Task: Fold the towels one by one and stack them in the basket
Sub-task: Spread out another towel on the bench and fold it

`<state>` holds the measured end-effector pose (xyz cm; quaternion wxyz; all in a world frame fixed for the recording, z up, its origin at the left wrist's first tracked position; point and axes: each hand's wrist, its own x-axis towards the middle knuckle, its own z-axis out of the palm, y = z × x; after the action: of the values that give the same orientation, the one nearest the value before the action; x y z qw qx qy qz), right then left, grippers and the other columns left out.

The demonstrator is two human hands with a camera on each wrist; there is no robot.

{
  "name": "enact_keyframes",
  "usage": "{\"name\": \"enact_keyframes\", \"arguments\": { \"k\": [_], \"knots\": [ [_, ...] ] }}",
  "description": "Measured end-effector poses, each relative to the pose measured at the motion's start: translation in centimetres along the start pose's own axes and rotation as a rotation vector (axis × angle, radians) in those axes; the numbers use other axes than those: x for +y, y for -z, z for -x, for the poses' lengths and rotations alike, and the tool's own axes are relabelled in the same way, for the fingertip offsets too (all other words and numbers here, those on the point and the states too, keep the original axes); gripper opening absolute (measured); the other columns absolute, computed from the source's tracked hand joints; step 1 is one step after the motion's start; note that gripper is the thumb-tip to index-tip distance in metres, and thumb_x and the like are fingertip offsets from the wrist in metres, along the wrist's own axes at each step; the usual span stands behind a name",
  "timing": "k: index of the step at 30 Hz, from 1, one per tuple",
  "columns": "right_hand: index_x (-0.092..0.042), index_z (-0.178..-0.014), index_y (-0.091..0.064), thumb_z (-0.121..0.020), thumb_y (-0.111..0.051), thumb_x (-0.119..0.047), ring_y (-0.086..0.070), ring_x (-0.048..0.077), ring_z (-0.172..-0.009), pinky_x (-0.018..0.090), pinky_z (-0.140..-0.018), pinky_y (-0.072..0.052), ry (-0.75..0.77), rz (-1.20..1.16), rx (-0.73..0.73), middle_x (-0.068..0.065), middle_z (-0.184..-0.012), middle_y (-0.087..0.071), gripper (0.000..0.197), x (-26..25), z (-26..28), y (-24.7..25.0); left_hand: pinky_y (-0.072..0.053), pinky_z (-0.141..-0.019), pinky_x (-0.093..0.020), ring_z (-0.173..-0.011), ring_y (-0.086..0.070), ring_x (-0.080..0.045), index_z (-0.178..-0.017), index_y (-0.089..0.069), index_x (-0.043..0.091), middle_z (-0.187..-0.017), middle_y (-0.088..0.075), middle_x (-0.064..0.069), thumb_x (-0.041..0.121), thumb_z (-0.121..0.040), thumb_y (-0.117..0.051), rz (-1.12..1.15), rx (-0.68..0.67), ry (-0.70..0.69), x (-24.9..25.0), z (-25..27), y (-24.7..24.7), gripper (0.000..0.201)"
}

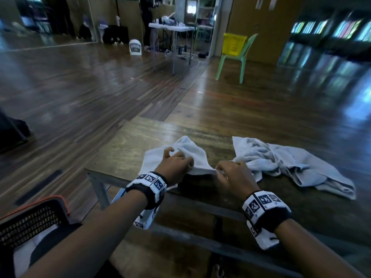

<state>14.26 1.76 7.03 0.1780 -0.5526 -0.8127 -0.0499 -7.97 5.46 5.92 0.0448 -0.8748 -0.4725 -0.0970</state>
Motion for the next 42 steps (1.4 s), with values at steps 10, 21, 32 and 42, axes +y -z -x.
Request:
{"name": "enact_keyframes", "arguments": {
  "k": [10,21,32,42],
  "knots": [
    [-0.017,-0.080,-0.060,-0.083,-0.059,-0.018,-0.062,0.028,-0.068,0.036,-0.072,-0.044,-0.056,-0.016,0.330,0.002,-0.073,-0.067,0.003,2.3,-6.6,20.7,-0.020,-0.090,-0.035,-0.103,-0.056,-0.024,-0.099,-0.067,0.020,-0.102,-0.064,-0.005,0.029,-0.086,-0.035,-0.051,0.330,0.023,-4.6,-4.0,20.1,0.035],
    [-0.016,-0.084,-0.057,-0.086,-0.058,-0.019,-0.063,0.030,-0.070,0.053,-0.081,-0.048,0.020,0.076,0.512,0.009,-0.075,-0.066,0.005,-0.9,-5.9,37.2,-0.030,-0.067,-0.027,-0.075,-0.050,-0.022,-0.082,-0.064,0.005,-0.077,-0.054,-0.005,0.013,-0.088,-0.059,-0.079,0.579,0.037,-3.8,-0.4,38.2,0.012],
    [-0.008,-0.088,-0.058,-0.086,-0.059,-0.008,-0.051,0.017,-0.064,0.022,-0.053,-0.037,0.004,-0.020,0.616,0.006,-0.077,-0.057,0.003,-4.1,-0.8,45.9,-0.044,-0.064,-0.026,-0.073,-0.061,-0.023,-0.086,-0.066,0.006,-0.083,-0.066,-0.008,0.023,-0.085,-0.065,0.111,0.721,-0.038,-1.6,4.3,46.0,0.017],
    [-0.013,-0.087,-0.057,-0.085,-0.058,-0.008,-0.045,0.012,-0.059,0.023,-0.054,-0.036,-0.037,-0.102,0.715,0.000,-0.070,-0.053,0.005,-3.9,1.2,51.2,-0.046,-0.064,-0.028,-0.074,-0.057,-0.019,-0.099,-0.062,0.010,-0.088,-0.060,-0.006,0.021,-0.091,-0.055,0.194,0.696,-0.045,1.0,5.7,51.8,0.015]
  ]
}}
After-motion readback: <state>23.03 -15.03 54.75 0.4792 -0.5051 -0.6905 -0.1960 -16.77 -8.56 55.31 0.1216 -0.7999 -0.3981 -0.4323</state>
